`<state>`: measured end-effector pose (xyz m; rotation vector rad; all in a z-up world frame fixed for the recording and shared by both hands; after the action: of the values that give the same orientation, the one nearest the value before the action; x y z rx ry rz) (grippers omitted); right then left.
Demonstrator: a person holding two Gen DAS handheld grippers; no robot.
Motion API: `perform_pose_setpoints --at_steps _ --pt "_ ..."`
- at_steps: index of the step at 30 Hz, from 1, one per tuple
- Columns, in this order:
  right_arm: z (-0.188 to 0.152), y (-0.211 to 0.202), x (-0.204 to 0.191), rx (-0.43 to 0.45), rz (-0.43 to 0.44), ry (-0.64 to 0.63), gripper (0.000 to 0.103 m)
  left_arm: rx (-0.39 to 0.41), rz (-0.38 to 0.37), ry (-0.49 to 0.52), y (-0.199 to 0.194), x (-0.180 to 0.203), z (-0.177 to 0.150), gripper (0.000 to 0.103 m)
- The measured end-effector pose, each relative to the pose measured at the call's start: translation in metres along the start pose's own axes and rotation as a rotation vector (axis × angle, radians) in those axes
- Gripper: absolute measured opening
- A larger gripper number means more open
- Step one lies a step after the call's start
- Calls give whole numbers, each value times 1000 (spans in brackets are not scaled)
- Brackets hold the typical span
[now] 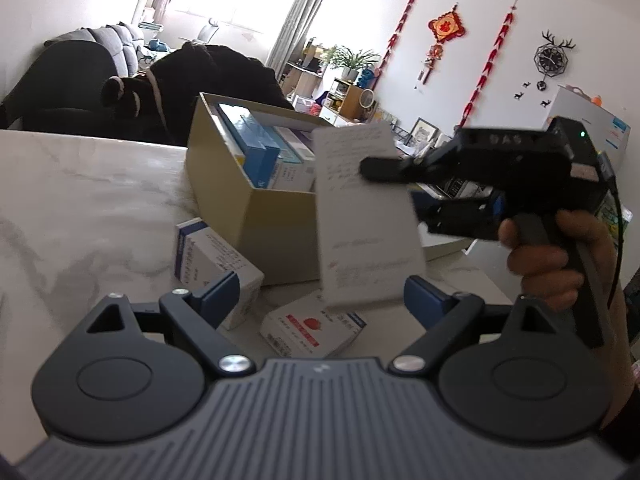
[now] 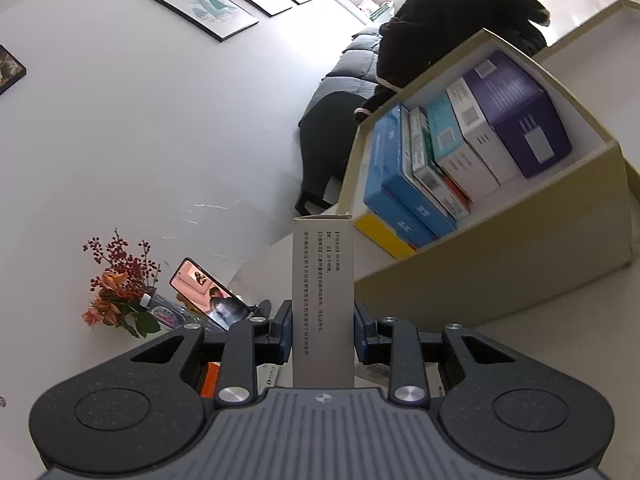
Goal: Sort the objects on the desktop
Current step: 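Carry the white leaflet with the right tool and lower it into the deep box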
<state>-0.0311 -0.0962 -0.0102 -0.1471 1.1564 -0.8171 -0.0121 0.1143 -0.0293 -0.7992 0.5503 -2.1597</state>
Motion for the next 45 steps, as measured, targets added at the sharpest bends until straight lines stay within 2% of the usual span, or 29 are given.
perform_pose_setpoints --at_steps 7,13,26,38,45 --pt "41 -17 -2 60 -71 -39 32 -5 2 -31 1 -9 0 91" --pt "87 -25 16 103 -142 -8 32 -11 -4 -45 4 -15 1 91" --pt "166 4 65 123 -316 56 32 -31 15 -83 8 -31 4 91" --pt "221 39 90 160 -369 71 32 -55 34 -98 14 -38 5 91" --pt "233 44 105 174 -369 77 32 -63 42 -102 16 -40 6 91"
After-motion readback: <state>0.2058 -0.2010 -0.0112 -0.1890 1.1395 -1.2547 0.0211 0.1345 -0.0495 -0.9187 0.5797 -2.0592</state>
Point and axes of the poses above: each gripper's, at about its wrist camera, not at the fingertips, and y roughly the way its jaws point, x to its right, z to its top, the point moved 1 cm from there along y, roughly the way its jaws point, and after that the axes turned 12 degrees about -x, right-handed, at the moved point
